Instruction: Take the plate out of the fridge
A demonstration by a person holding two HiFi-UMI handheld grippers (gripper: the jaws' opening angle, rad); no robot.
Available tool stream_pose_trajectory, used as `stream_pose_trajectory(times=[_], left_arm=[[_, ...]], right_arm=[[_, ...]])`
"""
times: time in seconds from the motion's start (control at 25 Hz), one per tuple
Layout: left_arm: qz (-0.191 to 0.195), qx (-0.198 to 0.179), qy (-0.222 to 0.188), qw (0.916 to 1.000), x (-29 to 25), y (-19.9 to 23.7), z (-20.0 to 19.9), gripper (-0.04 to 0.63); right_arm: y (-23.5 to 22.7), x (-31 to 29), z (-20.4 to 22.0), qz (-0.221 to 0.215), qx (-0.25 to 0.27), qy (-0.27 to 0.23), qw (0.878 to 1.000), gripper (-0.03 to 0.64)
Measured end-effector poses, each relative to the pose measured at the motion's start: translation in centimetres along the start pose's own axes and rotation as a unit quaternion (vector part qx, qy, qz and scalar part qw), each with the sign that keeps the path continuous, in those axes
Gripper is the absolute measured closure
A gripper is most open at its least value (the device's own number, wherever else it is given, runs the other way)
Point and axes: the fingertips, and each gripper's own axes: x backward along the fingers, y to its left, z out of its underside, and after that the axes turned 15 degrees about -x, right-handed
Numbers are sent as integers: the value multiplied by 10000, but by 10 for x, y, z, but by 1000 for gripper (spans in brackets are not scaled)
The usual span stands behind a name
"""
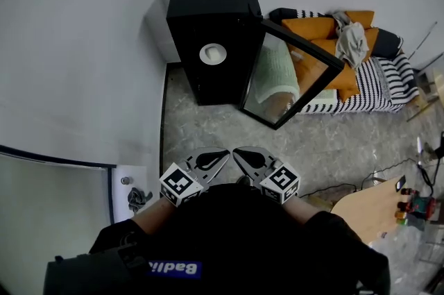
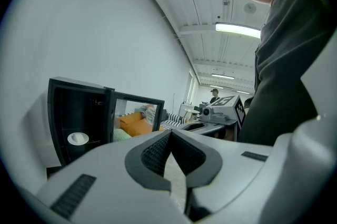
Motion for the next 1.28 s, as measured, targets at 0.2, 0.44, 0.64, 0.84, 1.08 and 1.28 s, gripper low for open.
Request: stream_pose_trajectory(times=[0.2,0.44,0.64,0.84,1.08,1.28], left_arm=[[-220,-15,77,9997,-20,-10,-5,589],[-489,156,87,9986,-33,-12,-8,589],[-605,224,41,9979,-36,-1,-5,589],[-559,287,-23,9980,-39,24,1,589],[-255,303,63,9992,-43,71,14,589],[-5,208,87,9997,-38,125,22,589]], right_arm=[[-9,17,-2,-228,154,77,9996,607],[-16,27,-5,-524,134,116,9985,607],[-25,19,-7,-624,89,199,9978,607],[-39,-1,-13,-594,57,148,9981,607],[-62,-37,-23,-597,-233,190,9978,607],[-82,-85,-38,-382,-504,196,9978,607]])
